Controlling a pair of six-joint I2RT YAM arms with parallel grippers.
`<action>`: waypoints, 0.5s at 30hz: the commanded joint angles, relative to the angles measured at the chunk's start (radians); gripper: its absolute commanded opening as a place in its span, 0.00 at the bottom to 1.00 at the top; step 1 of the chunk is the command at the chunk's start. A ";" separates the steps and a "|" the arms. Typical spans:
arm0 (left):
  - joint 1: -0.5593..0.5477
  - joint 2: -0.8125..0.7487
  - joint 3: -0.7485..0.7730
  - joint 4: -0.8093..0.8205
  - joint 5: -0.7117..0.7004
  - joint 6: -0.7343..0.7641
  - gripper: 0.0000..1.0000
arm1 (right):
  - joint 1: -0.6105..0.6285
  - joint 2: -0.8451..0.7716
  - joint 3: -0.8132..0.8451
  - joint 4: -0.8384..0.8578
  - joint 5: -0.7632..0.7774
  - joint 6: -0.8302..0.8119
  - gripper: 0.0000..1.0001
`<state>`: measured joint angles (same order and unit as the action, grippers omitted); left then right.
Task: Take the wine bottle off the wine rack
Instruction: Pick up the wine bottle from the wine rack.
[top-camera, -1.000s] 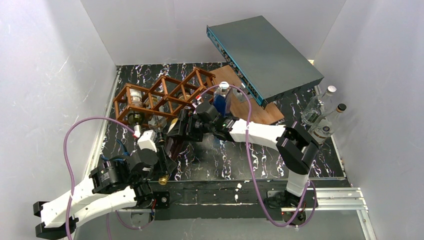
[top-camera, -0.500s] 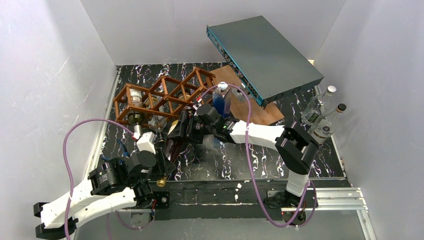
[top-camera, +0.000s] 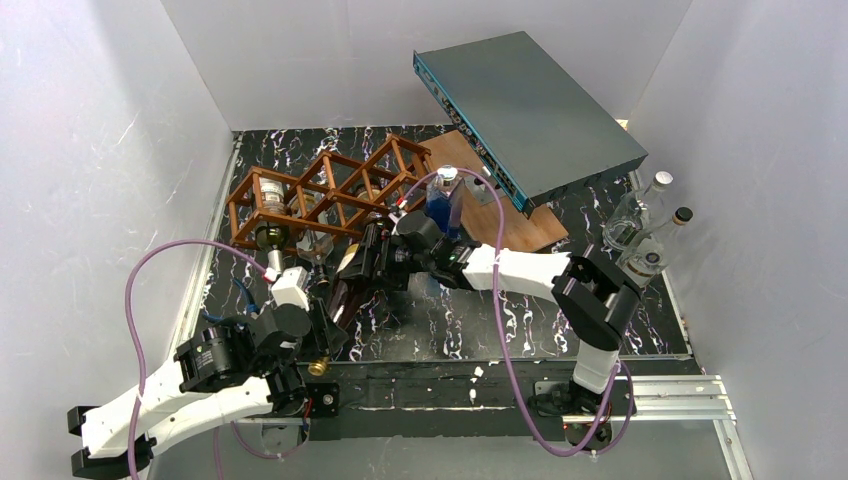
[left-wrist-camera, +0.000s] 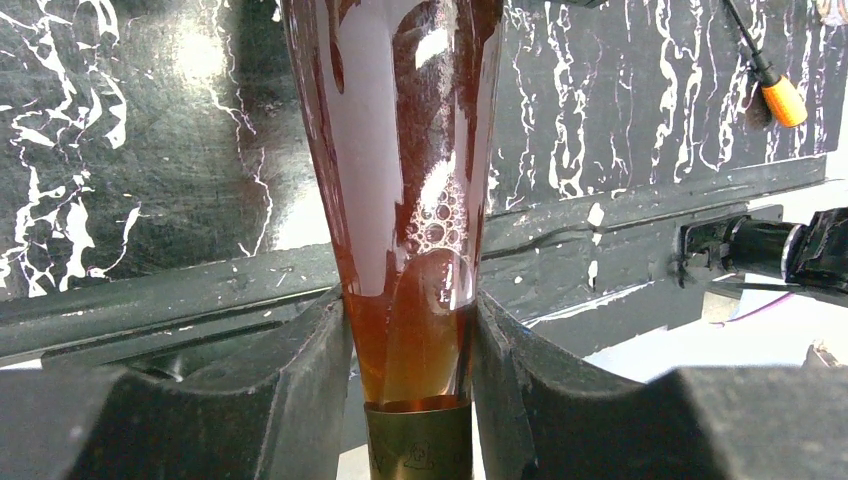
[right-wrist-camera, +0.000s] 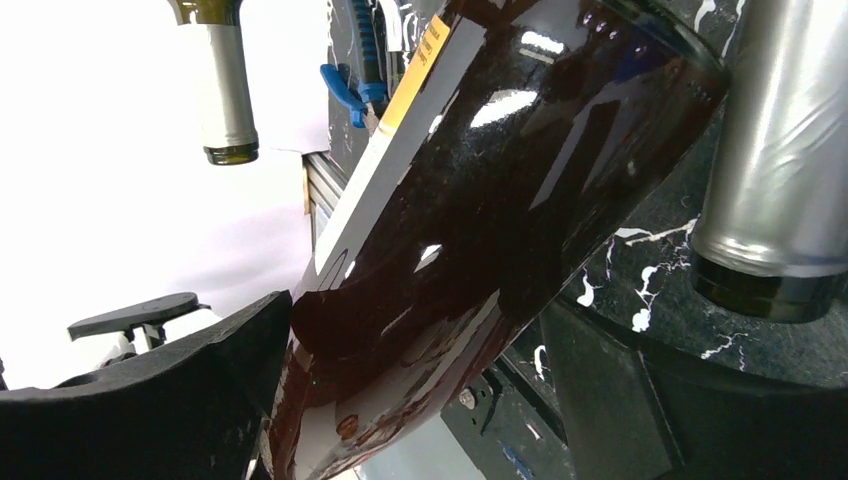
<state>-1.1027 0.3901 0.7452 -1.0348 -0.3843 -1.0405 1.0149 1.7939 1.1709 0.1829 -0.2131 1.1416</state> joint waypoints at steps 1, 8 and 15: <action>0.003 -0.026 0.032 0.012 -0.131 -0.002 0.00 | -0.019 -0.068 -0.015 0.058 0.014 -0.048 0.98; 0.003 -0.035 0.036 -0.007 -0.134 -0.008 0.00 | -0.021 -0.076 -0.037 0.072 0.018 -0.039 0.98; 0.003 -0.027 0.037 -0.006 -0.127 -0.010 0.00 | -0.019 -0.076 -0.036 0.072 0.017 -0.039 0.98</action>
<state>-1.1027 0.3759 0.7418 -1.1713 -0.3859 -1.0496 0.9905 1.7531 1.1477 0.2165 -0.2035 1.1172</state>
